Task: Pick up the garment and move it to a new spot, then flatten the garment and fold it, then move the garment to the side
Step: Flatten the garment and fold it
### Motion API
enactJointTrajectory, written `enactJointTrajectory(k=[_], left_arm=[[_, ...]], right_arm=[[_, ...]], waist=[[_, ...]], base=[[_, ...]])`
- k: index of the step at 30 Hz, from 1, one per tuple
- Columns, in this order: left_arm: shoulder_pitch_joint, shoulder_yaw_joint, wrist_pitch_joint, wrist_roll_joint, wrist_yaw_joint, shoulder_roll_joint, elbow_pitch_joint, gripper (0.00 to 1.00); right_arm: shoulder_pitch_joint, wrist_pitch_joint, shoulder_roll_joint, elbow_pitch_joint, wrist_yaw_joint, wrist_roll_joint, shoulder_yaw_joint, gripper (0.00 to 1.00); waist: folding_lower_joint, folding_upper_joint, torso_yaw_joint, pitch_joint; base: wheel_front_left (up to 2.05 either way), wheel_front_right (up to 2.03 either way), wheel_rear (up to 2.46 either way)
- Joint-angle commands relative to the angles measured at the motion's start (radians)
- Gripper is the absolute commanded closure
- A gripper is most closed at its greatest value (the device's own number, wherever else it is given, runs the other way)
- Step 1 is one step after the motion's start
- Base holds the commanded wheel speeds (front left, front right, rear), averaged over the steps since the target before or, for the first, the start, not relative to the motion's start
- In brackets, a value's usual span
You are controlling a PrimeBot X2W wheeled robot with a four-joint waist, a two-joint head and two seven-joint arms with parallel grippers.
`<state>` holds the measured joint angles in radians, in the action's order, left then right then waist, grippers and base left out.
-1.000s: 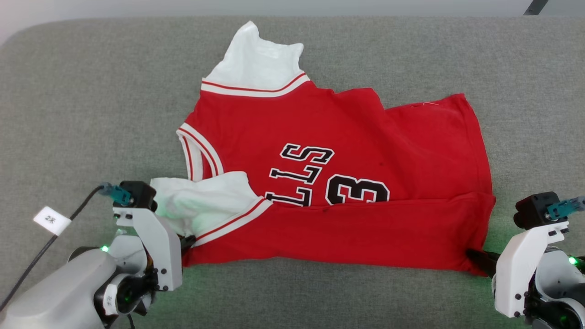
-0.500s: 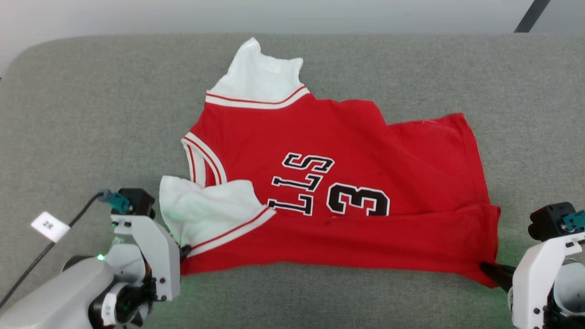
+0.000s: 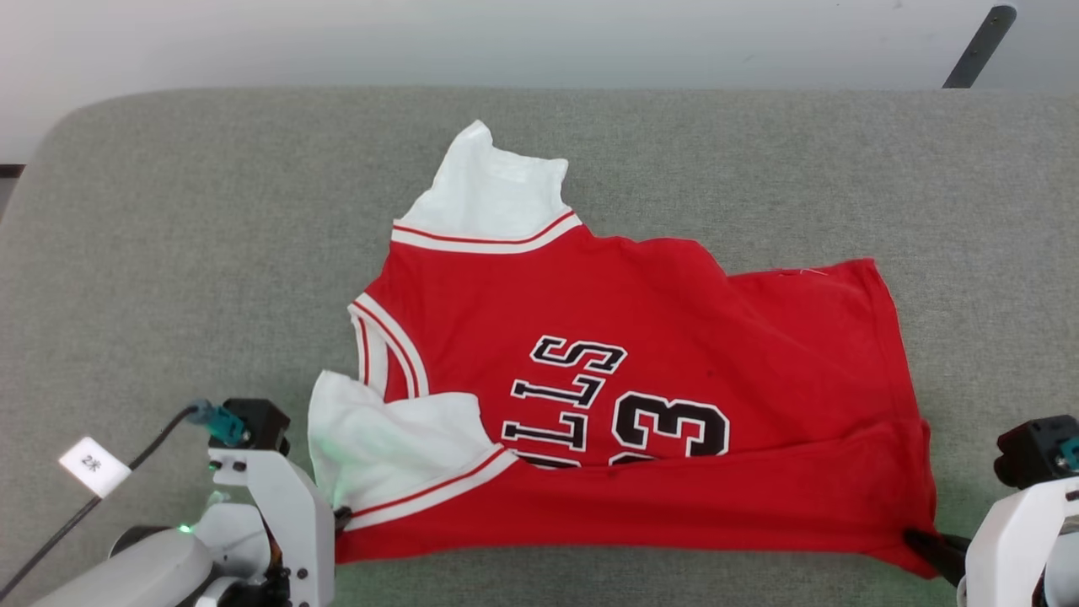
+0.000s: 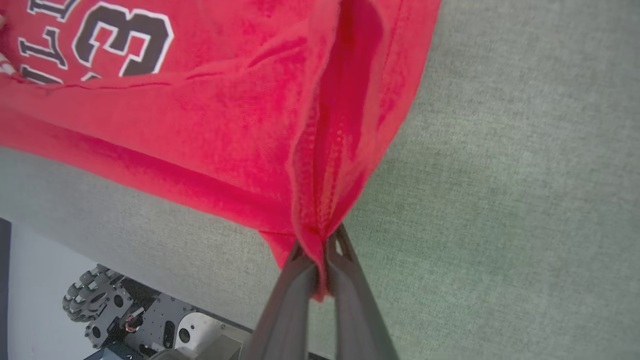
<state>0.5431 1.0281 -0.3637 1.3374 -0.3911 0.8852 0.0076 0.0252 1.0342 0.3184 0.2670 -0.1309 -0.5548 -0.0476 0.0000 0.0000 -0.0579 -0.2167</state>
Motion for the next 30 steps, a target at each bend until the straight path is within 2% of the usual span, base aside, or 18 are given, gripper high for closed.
enactJointTrajectory(k=[1,6,8,9,10,11,15,16,18,20,22,24,28,30], left_arm=[[-0.015,0.002,-0.002,0.005,-0.008,0.005,0.0,1.0],[-0.024,0.009,0.005,0.004,-0.011,-0.009,0.005,1.0],[-0.022,0.009,0.01,-0.002,-0.005,-0.016,0.011,1.0],[-0.022,0.01,0.012,-0.003,-0.001,-0.017,0.014,1.0],[-0.019,0.01,0.012,-0.007,0.002,-0.019,0.014,0.99],[-0.017,0.009,0.012,-0.007,0.002,-0.019,0.015,0.89],[-0.011,0.006,0.005,-0.007,-0.014,-0.006,0.004,0.7],[-0.01,0.004,0.003,-0.006,-0.016,-0.001,-0.002,0.6],[-0.009,0.001,-0.002,-0.007,-0.026,0.013,-0.018,0.51],[-0.005,-0.004,-0.004,-0.006,-0.033,0.028,-0.039,0.36],[0.008,-0.013,-0.003,-0.016,-0.04,0.05,-0.066,0.31],[0.024,-0.025,-0.006,-0.021,-0.047,0.07,-0.098,0.27],[0.075,-0.059,0.013,-0.053,-0.04,0.107,-0.137,0.03],[0.11,-0.072,0.023,-0.08,-0.03,0.121,-0.145,0.0]], right_arm=[[0.011,0.005,-0.004,0.001,0.0,0.002,-0.008,1.0],[0.004,0.005,-0.016,-0.005,0.0,0.011,-0.005,1.0],[-0.008,-0.006,-0.024,-0.014,0.0,0.014,-0.004,0.67],[-0.012,-0.009,-0.023,-0.016,0.0,0.018,-0.001,0.45],[-0.016,-0.01,-0.023,-0.018,0.0,0.02,0.0,0.0],[-0.019,-0.012,-0.026,-0.018,0.0,0.02,0.001,0.0],[-0.015,-0.007,-0.028,-0.008,0.0,0.017,-0.007,0.0],[-0.014,-0.007,-0.032,-0.003,0.0,0.014,-0.011,0.0],[-0.009,-0.005,-0.033,0.012,0.0,0.019,-0.021,0.0],[-0.007,-0.016,-0.041,0.029,0.0,0.018,-0.03,0.0],[-0.01,-0.035,-0.04,0.052,0.0,0.022,-0.028,0.0],[-0.023,-0.078,-0.041,0.08,0.0,0.018,-0.022,0.0],[-0.053,-0.219,-0.03,0.123,0.0,0.034,0.007,0.0],[-0.071,-0.3,-0.022,0.131,0.0,0.045,0.03,0.0]], waist=[[0.0,0.0,0.002,0.0],[0.0,0.0,0.009,-0.002],[0.0,0.0,0.011,-0.002],[0.0,0.0,0.012,-0.001],[0.0,0.0,0.013,0.0],[0.0,0.0,0.013,0.002],[0.0,0.0,0.016,0.009],[0.0,0.0,0.017,0.011],[0.0,0.0,0.02,0.014],[0.0,0.0,0.024,0.016],[0.0,0.0,0.032,0.016],[0.0,0.0,0.04,0.015],[0.0,0.0,0.068,0.005],[0.0,0.0,0.085,-0.001]], base=[[0.0,0.0,0.0],[0.0,0.0,0.0],[0.0,0.0,0.0],[0.0,0.0,0.0],[0.0,0.0,0.0],[0.0,0.0,0.0],[0.0,0.0,0.0],[0.0,0.0,0.0],[0.0,0.0,0.0],[0.0,0.0,0.0],[0.0,0.0,0.0],[0.0,0.0,0.0],[0.0,0.0,0.0],[0.0,0.0,0.0]])
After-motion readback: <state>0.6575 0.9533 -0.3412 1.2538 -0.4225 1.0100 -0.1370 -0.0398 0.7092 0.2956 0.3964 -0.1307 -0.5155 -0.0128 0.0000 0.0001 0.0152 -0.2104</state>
